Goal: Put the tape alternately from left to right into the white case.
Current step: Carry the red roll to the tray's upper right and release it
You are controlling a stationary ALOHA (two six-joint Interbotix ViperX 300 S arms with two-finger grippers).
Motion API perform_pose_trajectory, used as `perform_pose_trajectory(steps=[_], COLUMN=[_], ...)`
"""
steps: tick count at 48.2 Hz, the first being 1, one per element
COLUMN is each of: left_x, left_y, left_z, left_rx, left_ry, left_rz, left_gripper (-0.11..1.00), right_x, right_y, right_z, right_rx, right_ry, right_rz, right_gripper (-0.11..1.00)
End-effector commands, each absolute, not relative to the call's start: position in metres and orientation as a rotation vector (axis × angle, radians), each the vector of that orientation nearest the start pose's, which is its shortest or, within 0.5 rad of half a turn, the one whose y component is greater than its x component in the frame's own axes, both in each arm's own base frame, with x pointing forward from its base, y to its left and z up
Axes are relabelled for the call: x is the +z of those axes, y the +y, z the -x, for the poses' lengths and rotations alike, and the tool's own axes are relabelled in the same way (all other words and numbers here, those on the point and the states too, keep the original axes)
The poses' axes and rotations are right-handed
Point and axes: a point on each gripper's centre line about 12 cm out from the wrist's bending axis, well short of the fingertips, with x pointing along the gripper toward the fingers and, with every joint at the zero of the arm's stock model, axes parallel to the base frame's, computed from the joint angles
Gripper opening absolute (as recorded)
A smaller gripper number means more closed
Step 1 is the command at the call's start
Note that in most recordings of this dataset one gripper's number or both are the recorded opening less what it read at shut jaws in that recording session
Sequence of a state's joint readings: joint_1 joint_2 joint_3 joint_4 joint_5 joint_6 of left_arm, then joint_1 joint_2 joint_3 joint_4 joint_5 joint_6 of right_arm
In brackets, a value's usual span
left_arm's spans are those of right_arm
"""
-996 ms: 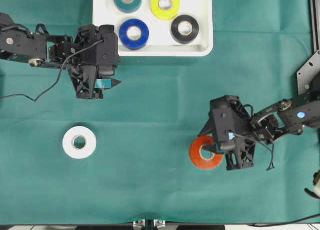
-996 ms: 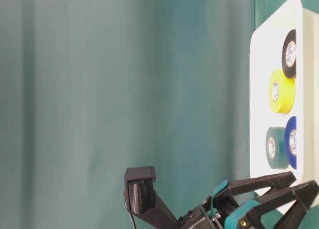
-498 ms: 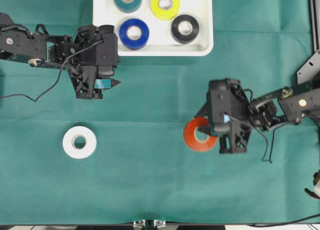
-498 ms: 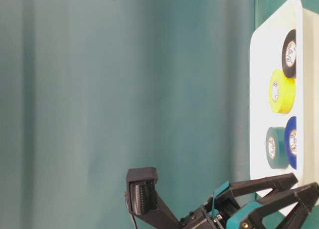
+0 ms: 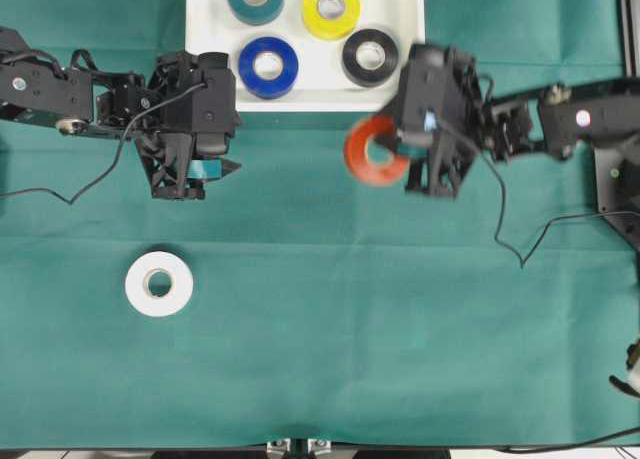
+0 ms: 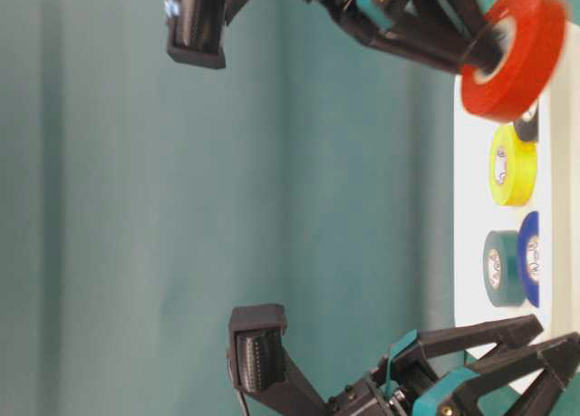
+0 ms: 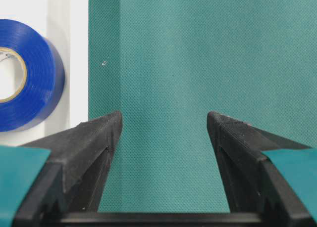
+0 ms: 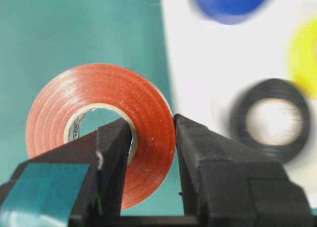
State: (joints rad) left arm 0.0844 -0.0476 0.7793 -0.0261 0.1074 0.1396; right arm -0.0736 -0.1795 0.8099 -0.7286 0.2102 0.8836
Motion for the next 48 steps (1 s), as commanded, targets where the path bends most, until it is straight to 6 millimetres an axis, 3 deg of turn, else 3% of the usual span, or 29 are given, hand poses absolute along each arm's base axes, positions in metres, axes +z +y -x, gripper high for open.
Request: perform_pose_trajectory(steps=[1,20,31,48], left_x=[0.153,0.153,0.153,0.153], left_y=[0.028,0.027,0.027,0.027], left_z=[-0.349,-0.349,-0.349,-0.349], left_rx=[0.028,0.027,0.027,0.025], left_ry=[0.803,0.8,0.799,0.8], left_rz=[-0.072,-0.074,-0.074,-0.074], left_gripper=[0.95,0.95,0.95,0.95], right_x=[0.189,0.188,0.175,0.158], right_y=[-0.062,-0.139,-0.18,-0.203], right_z=[-0.331,-0.317,-0.316,-0.324], right_rx=[-0.311,-0.467,-0.526,-0.552], right_ry=[0.715,0.686,0.68,0.704], right_rz=[-0.127,-0.105,-0.148,-0.174], right_gripper=[0.27,0.27,0.27,0.27])
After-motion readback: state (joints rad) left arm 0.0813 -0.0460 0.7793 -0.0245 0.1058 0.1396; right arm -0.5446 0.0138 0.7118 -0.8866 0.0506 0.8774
